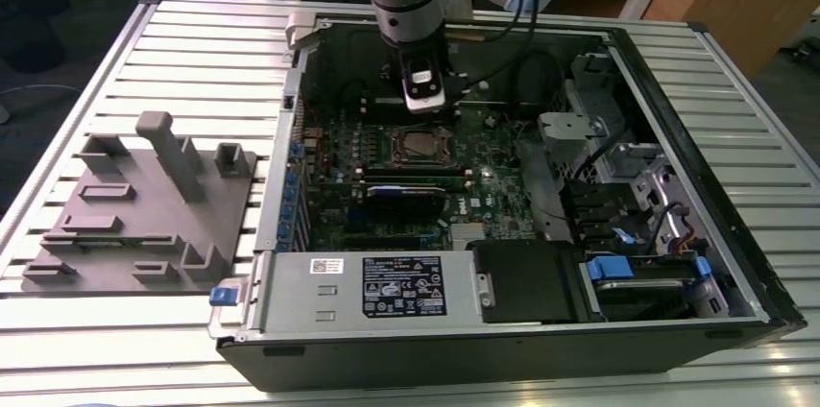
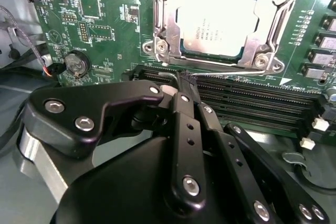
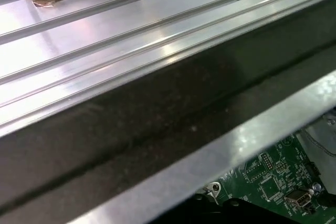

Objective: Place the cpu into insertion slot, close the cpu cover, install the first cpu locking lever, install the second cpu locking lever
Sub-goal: 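Install the first cpu locking lever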

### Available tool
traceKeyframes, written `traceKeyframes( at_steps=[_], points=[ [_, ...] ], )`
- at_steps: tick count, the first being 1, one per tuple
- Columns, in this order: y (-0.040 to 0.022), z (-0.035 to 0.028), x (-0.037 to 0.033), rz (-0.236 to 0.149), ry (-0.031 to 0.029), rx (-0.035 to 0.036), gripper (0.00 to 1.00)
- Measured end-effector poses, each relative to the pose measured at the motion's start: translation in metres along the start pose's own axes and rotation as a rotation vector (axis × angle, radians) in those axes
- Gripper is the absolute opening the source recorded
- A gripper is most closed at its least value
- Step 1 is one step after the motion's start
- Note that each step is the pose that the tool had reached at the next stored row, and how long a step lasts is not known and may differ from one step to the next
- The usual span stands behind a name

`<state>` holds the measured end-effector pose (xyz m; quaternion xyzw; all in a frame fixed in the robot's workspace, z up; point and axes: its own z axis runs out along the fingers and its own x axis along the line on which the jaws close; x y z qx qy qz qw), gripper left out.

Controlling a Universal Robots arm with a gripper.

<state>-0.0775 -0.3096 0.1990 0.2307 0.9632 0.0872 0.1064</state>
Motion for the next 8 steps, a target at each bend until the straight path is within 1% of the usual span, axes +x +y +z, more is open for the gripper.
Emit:
traceKeyframes(
  at_steps=[5, 8],
  points=[
    [-0.0012, 0.0008, 0.0023, 0.0, -0.0019, -0.0009, 0.11],
    [-0.0013, 0.0022, 0.0027, -0.001, -0.0042, -0.0021, 0.11]
  ],
)
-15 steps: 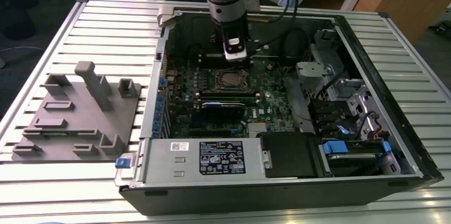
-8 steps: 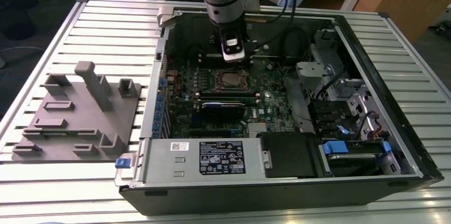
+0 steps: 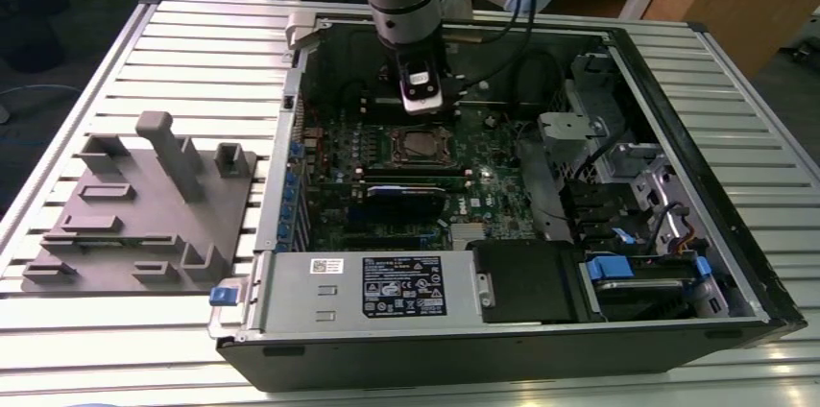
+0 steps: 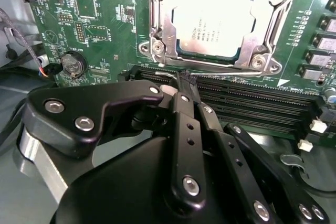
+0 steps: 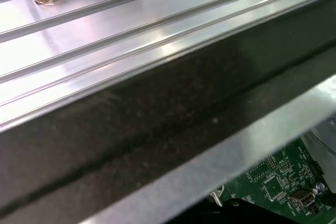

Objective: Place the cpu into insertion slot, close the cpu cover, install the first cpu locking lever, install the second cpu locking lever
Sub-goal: 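Install the first cpu locking lever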

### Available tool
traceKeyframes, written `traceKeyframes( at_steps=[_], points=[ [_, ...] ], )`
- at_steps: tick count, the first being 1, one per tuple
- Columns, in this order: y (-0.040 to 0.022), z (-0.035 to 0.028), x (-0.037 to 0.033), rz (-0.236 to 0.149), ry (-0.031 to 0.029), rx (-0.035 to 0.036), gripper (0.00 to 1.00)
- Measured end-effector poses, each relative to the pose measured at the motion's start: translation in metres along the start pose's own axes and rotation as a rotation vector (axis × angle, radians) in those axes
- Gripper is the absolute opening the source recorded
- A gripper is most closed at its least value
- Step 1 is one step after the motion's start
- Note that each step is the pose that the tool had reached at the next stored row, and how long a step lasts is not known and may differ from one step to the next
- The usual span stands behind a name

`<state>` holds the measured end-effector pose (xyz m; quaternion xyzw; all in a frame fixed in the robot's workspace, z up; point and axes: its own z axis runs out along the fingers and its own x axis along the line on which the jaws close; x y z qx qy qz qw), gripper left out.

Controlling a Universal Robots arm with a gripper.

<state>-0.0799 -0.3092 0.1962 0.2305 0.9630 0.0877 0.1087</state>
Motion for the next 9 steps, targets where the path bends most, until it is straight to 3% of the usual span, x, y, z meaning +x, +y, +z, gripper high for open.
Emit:
traceKeyframes(
  at_steps=[9],
  points=[
    [0.0005, 0.0009, 0.0045, -0.001, -0.0067, -0.0035, 0.11]
  ],
)
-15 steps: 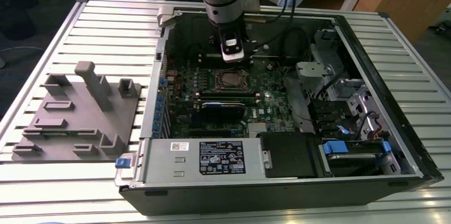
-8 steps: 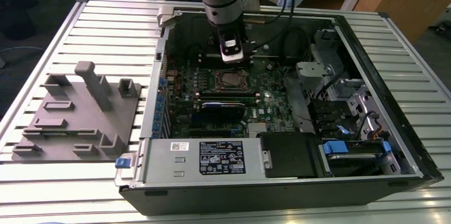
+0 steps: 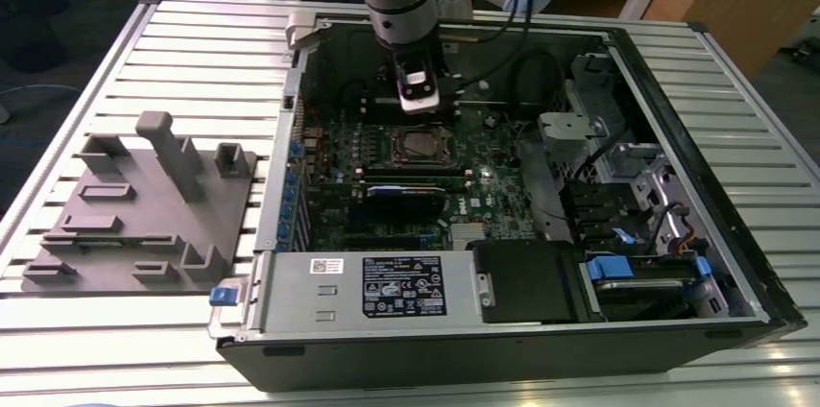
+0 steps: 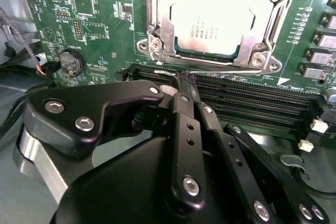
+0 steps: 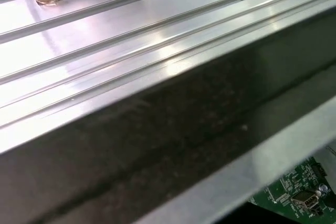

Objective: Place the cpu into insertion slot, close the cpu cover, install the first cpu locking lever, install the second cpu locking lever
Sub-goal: 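Install the first cpu locking lever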

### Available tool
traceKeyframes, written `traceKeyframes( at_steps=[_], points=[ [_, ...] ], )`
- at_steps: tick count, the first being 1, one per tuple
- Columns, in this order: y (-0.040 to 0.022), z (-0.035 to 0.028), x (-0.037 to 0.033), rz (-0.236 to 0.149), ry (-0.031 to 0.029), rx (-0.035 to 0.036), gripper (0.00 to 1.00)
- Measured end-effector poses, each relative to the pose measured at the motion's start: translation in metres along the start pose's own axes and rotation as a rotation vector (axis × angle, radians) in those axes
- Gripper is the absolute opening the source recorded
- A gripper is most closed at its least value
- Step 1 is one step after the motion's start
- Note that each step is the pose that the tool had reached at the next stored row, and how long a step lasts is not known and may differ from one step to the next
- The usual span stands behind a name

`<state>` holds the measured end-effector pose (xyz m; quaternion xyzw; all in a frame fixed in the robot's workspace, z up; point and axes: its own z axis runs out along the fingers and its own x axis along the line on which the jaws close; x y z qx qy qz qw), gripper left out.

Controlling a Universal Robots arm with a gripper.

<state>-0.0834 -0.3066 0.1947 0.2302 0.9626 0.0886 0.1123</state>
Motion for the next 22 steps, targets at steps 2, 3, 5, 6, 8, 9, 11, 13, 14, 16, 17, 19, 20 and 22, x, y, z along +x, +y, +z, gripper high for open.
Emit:
traceKeyframes(
  at_steps=[2, 3, 5, 6, 8, 9, 11, 13, 14, 16, 17, 19, 20, 22],
  points=[
    [-0.0002, 0.0002, 0.0005, 0.0, -0.0026, -0.0015, 0.11],
    [-0.0004, 0.0004, 0.0007, -0.001, -0.005, -0.0027, 0.11],
    [-0.0005, 0.0006, 0.0009, -0.001, -0.0065, -0.003, 0.11],
    [-0.0006, 0.0009, 0.001, -0.001, -0.007, -0.0025, 0.11],
    [-0.0006, 0.0012, 0.0011, -0.002, -0.0086, 0.0005, 0.11],
    [-0.0007, 0.0014, 0.0012, -0.003, -0.0101, 0.0031, 0.11],
    [-0.0007, 0.0016, 0.0012, -0.005, -0.013, 0.0092, 0.11],
    [-0.0007, 0.0016, 0.0012, -0.006, -0.0155, 0.0146, 0.11],
    [-0.0008, 0.0016, 0.0012, -0.007, -0.0156, 0.0148, 0.11],
    [-0.0008, 0.0016, 0.0012, -0.007, -0.0165, 0.0166, 0.11],
    [-0.0008, 0.0017, 0.0012, -0.007, -0.0165, 0.0171, 0.11],
    [-0.0009, 0.0021, 0.0013, -0.007, -0.0166, 0.0173, 0.11],
    [-0.001, 0.0024, 0.0013, -0.007, -0.0166, 0.0174, 0.11],
    [-0.0012, 0.0032, 0.0015, -0.007, -0.0167, 0.017, 0.11]
  ],
)
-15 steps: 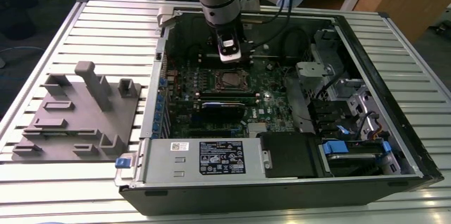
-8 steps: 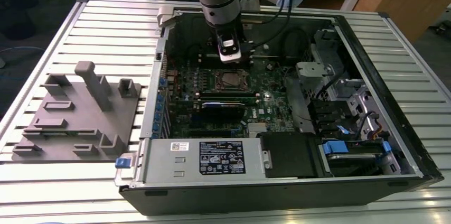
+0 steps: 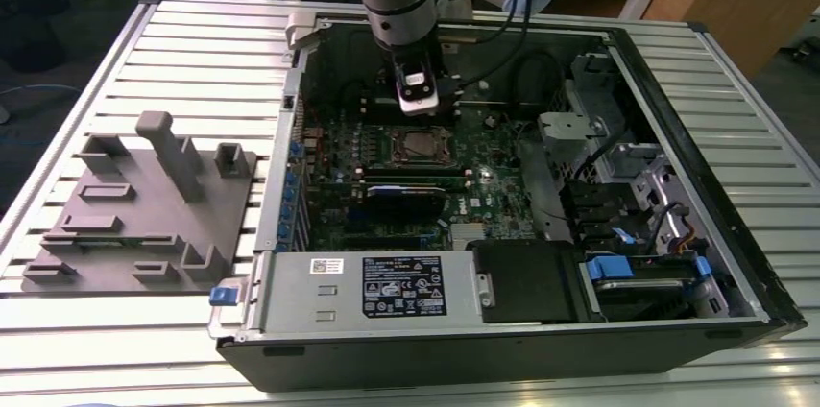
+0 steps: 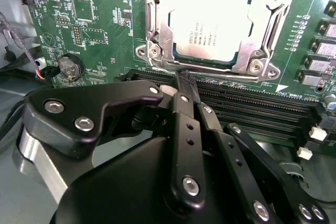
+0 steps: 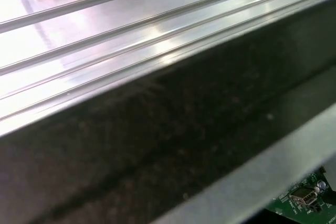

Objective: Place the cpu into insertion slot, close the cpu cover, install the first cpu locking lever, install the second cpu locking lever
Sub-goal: 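Install the first cpu locking lever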

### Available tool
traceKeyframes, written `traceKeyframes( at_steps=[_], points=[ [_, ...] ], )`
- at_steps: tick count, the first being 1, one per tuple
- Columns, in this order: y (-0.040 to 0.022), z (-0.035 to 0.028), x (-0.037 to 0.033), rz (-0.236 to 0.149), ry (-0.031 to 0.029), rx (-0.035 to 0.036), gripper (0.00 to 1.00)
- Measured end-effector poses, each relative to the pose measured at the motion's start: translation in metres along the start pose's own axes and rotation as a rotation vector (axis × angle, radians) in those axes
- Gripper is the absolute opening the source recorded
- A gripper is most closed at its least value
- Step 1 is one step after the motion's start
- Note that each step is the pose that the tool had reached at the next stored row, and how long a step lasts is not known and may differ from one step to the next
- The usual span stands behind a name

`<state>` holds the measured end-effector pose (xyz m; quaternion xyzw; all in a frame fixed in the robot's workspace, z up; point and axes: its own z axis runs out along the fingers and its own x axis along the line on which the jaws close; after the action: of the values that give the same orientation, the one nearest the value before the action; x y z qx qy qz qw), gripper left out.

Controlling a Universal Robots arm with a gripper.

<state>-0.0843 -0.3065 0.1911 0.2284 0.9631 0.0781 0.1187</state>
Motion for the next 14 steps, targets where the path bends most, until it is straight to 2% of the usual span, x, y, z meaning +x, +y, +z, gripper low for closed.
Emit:
traceKeyframes(
  at_steps=[11, 13, 14],
  points=[
    [-0.0001, 0.001, 0.0001, 0.0, 0.0002, -0.0008, 0.11],
    [-0.0001, 0.0009, -0.0004, 0.001, 0.0021, -0.0038, 0.11],
    [0.0001, 0.0011, -0.0009, 0.003, 0.004, -0.0083, 0.11]
  ],
)
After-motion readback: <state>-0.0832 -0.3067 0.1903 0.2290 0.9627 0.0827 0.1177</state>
